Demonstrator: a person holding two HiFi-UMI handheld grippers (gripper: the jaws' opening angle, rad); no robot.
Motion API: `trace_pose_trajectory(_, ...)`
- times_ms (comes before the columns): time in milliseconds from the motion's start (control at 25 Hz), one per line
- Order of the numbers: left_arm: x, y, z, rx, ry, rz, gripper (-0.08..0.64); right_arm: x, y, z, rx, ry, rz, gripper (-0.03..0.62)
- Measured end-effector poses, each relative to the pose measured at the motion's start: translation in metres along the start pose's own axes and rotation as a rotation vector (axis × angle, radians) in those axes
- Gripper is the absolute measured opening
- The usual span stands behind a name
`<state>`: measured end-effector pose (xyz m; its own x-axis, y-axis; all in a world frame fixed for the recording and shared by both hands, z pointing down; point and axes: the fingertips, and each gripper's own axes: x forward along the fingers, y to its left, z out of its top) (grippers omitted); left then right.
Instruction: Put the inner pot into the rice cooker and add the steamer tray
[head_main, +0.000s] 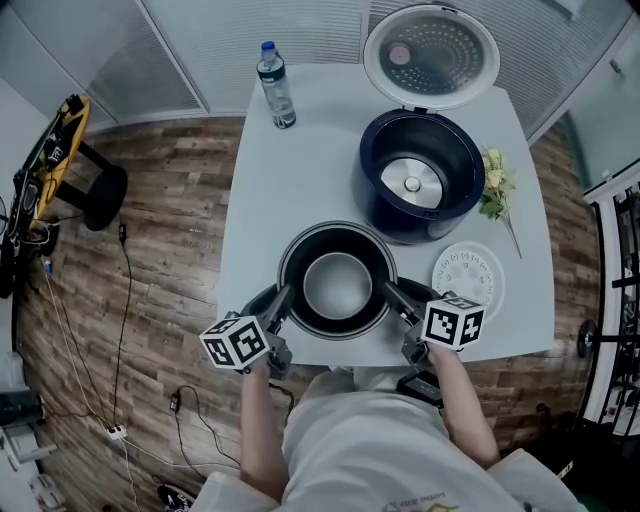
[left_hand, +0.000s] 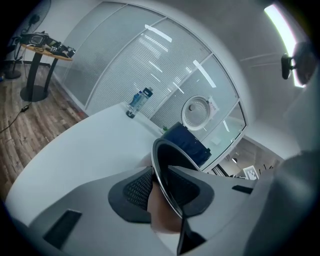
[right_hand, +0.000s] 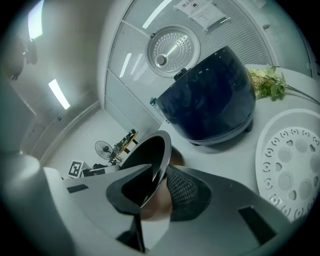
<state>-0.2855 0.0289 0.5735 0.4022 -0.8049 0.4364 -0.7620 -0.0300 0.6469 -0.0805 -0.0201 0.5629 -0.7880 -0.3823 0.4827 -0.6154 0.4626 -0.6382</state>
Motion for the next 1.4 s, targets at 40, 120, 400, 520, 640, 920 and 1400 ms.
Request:
trace_pose_trajectory(40,0.0,0.0,0.0,0.009,0.005,0.005,0.097,0.0,0.0,0.0,0.004,-0.001,0.002,0.1)
trace_pose_trajectory(120,0.0,-0.001,0.0,0.027,0.014,0.013,0.095,0.0,0.0,0.001,0.013,-0.006,0.004,0.098)
trace_pose_trajectory(400,-0.001,-0.001,0.0,0.013,0.012,0.015,0.091,0.0,-0.001,0.002,0.033,-0.011,-0.006,0.089)
trace_pose_trajectory(520,-0.001,0.001,0.0,-0.025,-0.004,0.011,0.084,0.0,0.0,0.0,0.006,0.003,-0.012,0.091)
trace_pose_trajectory(640,-0.003,0.002,0.001,-0.026,-0.008,0.023,0.075,0.001,0.002,0.0,-0.011,0.008,-0.015,0.091)
trace_pose_trajectory(920,-0.013,0.004,0.001,-0.028,-0.028,0.049,0.068,0.002,0.009,-0.002,-0.055,0.025,-0.004,0.091)
trace_pose_trajectory(1400,-0.046,-0.014,0.041,0.019,-0.139,0.052,0.06,0.0,0.046,0.026,-0.107,-0.035,0.061,0.083)
